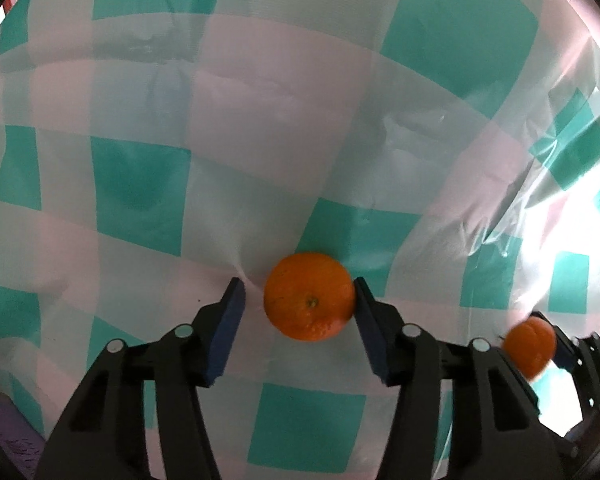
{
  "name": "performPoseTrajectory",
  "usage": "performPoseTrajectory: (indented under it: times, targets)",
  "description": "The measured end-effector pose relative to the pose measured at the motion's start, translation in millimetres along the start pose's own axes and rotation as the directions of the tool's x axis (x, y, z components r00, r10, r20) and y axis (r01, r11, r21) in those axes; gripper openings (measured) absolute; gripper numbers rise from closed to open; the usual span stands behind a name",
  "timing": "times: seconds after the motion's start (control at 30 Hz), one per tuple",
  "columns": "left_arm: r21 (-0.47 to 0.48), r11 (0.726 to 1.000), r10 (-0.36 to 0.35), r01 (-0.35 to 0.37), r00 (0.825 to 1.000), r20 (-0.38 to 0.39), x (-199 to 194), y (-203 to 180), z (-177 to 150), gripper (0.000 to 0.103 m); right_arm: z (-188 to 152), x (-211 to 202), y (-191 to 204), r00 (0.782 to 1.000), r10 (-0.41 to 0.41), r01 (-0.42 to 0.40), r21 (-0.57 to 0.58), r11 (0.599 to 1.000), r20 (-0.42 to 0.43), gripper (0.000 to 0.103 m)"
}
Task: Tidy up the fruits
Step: 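Grasp one tangerine with the left tool while the right grasps the other, then lift both tangerines and carry them over the purple-rimmed box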
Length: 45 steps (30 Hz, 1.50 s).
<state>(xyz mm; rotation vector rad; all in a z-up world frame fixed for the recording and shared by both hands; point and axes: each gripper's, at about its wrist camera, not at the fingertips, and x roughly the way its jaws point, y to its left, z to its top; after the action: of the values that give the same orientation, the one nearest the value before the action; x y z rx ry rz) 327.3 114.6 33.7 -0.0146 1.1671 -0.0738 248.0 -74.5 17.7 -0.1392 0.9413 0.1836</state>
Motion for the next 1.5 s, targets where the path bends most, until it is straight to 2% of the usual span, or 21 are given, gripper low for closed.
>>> performPoseTrajectory:
  times: [0.07, 0.1, 0.13, 0.17, 0.2, 0.33, 0.53, 0.7, 0.8, 0.87, 1.0, 1.03, 1.2, 1.37, 1.5]
  targets:
    - [0.007, 1.000, 0.010, -0.010, 1.000, 0.005, -3.4, -2.1, -6.9, 0.055, 3.4, 3.4, -5.8, 1.000, 0.000, 0.000, 0.002, 1.000, 0.004, 0.043]
    - [0.011, 1.000, 0.015, -0.015, 1.000, 0.008, -5.0, -5.6, -12.5, 0.055, -5.7, -0.8, -11.7, 1.000, 0.000, 0.000, 0.004, 1.000, 0.008, 0.043]
    - [0.016, 1.000, 0.022, -0.022, 1.000, 0.011, -6.2, -4.5, -13.3, 0.052, -8.4, -5.4, -13.7, 1.000, -0.001, 0.000, 0.008, 1.000, 0.011, 0.043]
    - [0.018, 1.000, 0.023, -0.023, 1.000, 0.014, -4.5, -10.7, -14.4, 0.043, -12.3, -10.3, -17.0, 1.000, -0.002, 0.002, 0.013, 1.000, 0.014, 0.043]
    - [0.018, 1.000, 0.023, -0.023, 1.000, 0.014, -0.6, -23.1, -13.8, 0.042, -12.4, -13.2, -19.8, 1.000, -0.003, 0.003, 0.017, 1.000, 0.015, 0.043]
    - [-0.005, 1.000, 0.001, -0.001, 1.000, -0.003, -5.0, -23.2, -22.9, 0.041, -27.4, -36.9, -37.4, 1.000, -0.007, 0.006, 0.037, 0.999, 0.025, 0.043]
    - [0.004, 1.000, -0.018, 0.018, 1.000, -0.004, -42.0, -39.5, -70.5, 0.041, -76.2, -91.1, -42.3, 0.999, -0.006, 0.003, 0.073, 0.997, 0.041, 0.043]
    - [0.037, 0.998, -0.052, 0.051, 0.998, 0.032, -104.5, -76.0, -129.5, 0.041, -116.3, -147.2, -49.8, 0.998, -0.001, -0.006, 0.110, 0.994, 0.061, 0.043]
    - [0.059, 0.997, -0.059, 0.056, 0.997, 0.053, -148.3, -98.5, -173.7, 0.041, -149.3, -199.3, -53.7, 0.997, 0.000, -0.010, 0.126, 0.992, 0.080, 0.043]
    - [0.072, 0.995, -0.067, 0.062, 0.995, 0.069, -179.8, -113.0, -220.1, 0.041, -170.1, -229.8, -57.3, 0.996, 0.006, -0.019, 0.144, 0.989, 0.091, 0.043]
    - [0.086, 0.995, -0.049, 0.041, 0.994, 0.098, -216.5, -148.3, -291.6, 0.041, -203.0, -275.4, -55.8, 0.994, 0.023, -0.039, 0.147, 0.988, 0.104, 0.043]
    - [0.078, 0.996, -0.043, 0.035, 0.994, 0.099, -231.6, -145.1, -311.8, 0.041, -207.8, -282.5, -54.0, 0.994, 0.030, -0.045, 0.143, 0.989, 0.106, 0.043]
    - [0.056, 0.998, 0.014, -0.020, 0.993, 0.113, -268.5, -119.7, -360.8, 0.041, -215.2, -312.8, -19.4, 0.987, 0.105, -0.116, 0.089, 0.989, 0.119, 0.043]
    - [-0.025, 0.998, 0.058, -0.055, 0.988, 0.142, -294.2, -66.5, -382.8, 0.041, -204.7, -343.4, 33.8, 0.970, 0.190, -0.184, -0.051, 0.982, 0.154, 0.043]
    - [-0.087, 0.993, 0.090, -0.078, 0.984, 0.151, -307.9, -18.9, -390.4, 0.041, -186.5, -350.6, 73.6, 0.958, 0.237, -0.225, -0.093, 0.970, 0.158, 0.043]
